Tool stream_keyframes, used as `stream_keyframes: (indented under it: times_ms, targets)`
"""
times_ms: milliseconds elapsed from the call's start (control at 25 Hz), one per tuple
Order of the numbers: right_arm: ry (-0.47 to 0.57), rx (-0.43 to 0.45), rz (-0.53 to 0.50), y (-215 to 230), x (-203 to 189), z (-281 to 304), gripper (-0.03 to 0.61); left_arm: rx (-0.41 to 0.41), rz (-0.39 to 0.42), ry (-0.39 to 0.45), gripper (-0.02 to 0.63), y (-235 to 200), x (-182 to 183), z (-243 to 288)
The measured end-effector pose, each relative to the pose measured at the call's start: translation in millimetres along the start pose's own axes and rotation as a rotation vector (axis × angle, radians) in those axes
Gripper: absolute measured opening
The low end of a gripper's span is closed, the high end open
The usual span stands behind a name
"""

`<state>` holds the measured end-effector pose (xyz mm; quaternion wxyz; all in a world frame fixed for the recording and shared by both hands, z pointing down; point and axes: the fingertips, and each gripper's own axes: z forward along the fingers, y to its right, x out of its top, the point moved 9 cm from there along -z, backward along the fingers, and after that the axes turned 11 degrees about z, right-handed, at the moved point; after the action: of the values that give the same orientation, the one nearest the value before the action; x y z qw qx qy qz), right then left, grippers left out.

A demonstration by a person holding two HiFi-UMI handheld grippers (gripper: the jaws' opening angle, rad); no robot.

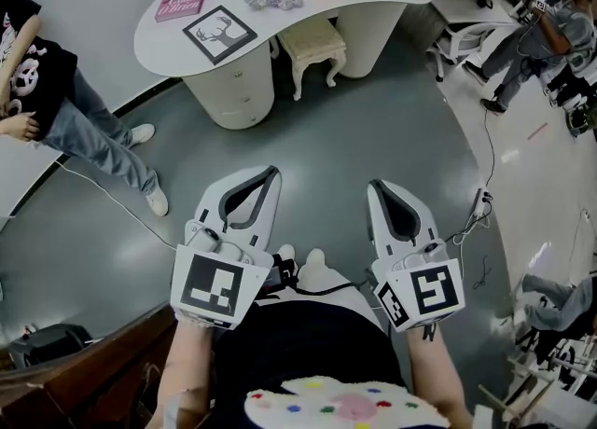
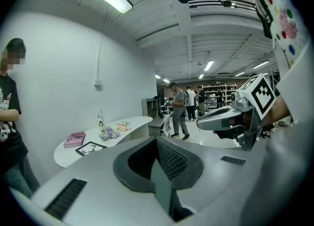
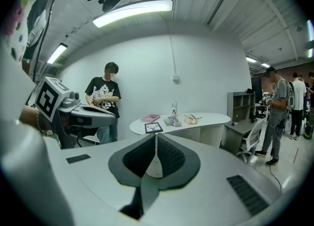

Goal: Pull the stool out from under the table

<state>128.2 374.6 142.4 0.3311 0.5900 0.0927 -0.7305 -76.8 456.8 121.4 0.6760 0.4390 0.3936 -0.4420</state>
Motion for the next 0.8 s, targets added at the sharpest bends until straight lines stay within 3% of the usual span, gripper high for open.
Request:
stream_keyframes:
  times_ms: [800]
  targets:
    - [-0.006, 0.012, 0.004, 25.8, 0.2, -7.1, 0.04, 0.031, -0.001, -0.006, 0.015, 15.5, 11.2, 15.1]
